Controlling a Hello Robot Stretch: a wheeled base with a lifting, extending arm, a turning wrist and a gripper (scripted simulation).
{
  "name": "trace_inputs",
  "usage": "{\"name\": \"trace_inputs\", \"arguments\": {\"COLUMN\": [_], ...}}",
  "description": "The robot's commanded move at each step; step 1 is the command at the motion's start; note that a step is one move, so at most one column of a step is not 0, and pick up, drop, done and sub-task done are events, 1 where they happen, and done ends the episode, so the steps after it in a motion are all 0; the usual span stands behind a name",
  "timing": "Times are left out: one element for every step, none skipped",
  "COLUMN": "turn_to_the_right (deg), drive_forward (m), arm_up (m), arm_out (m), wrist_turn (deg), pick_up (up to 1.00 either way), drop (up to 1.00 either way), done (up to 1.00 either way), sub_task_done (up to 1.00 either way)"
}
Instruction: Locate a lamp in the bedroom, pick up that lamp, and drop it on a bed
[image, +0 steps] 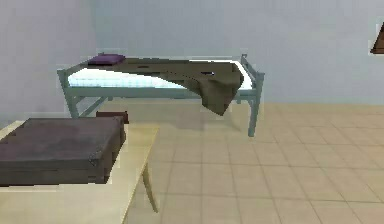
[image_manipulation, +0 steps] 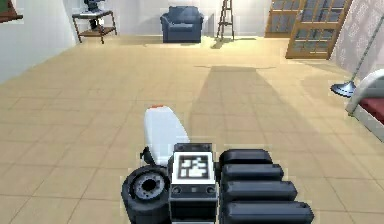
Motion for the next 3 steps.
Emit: {"name": "trace_inputs", "arguments": {"turn_to_the_right": [0.0, 0.0, 0.0], "drive_forward": [1.00, 0.30, 0.55], "arm_up": [0.00, 0.00, 0.00], "arm_out": [0.00, 0.00, 0.00], "wrist_turn": [0.0, 0.0, 0.0], "pick_up": [0.00, 0.00, 0.00], "drop": [0.00, 0.00, 0.00], "done": [0.00, 0.00, 0.00], "sub_task_done": [0.00, 0.00, 0.00]}}
